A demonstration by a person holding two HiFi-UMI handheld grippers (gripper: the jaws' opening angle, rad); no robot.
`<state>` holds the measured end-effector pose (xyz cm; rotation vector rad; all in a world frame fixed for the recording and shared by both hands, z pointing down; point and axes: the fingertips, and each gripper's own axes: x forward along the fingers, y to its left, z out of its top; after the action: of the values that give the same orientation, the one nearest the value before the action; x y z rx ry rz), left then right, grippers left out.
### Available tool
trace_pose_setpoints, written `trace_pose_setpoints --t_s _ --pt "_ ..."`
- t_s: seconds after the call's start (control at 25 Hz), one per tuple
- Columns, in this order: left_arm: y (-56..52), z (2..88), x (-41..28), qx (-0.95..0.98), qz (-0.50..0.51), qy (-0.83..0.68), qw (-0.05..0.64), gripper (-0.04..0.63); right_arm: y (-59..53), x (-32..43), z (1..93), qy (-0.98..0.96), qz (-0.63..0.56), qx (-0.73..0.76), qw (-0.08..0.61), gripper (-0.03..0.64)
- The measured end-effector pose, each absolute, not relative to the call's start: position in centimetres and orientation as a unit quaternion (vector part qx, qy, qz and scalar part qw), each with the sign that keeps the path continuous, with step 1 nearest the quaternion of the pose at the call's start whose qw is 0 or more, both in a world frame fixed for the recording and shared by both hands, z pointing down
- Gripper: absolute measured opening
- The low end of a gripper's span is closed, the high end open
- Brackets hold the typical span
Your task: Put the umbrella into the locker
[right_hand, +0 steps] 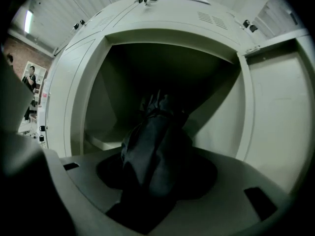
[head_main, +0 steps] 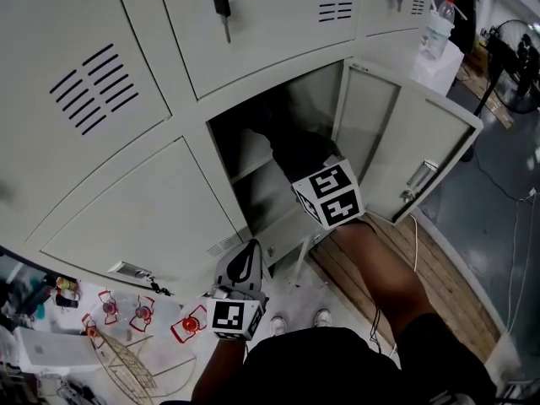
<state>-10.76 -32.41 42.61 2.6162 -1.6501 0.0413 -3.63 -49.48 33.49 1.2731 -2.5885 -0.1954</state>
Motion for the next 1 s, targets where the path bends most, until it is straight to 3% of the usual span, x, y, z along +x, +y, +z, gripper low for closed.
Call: trace_pose_setpoints --t_s 0.68,0.92,1.0 --pt "-33.4 43.2 -10.7 0.847 0.014 -0.531 0.029 -0.002 -55.1 -6.5 33.9 -0.882 -0.065 0.412 0.218 0.226" --pt "-33.8 43.5 -10.2 0.849 0.013 -0.526 0.036 -0.002 -55.5 -7.4 33.9 -0.874 -0.086 0.393 0.271 0.282" --pt "-33.8 43.6 -10.0 0.85 0.013 -0.525 0.038 -0.002 -55.5 -7.6 33.6 -0.879 -0.088 0.391 0.257 0.298"
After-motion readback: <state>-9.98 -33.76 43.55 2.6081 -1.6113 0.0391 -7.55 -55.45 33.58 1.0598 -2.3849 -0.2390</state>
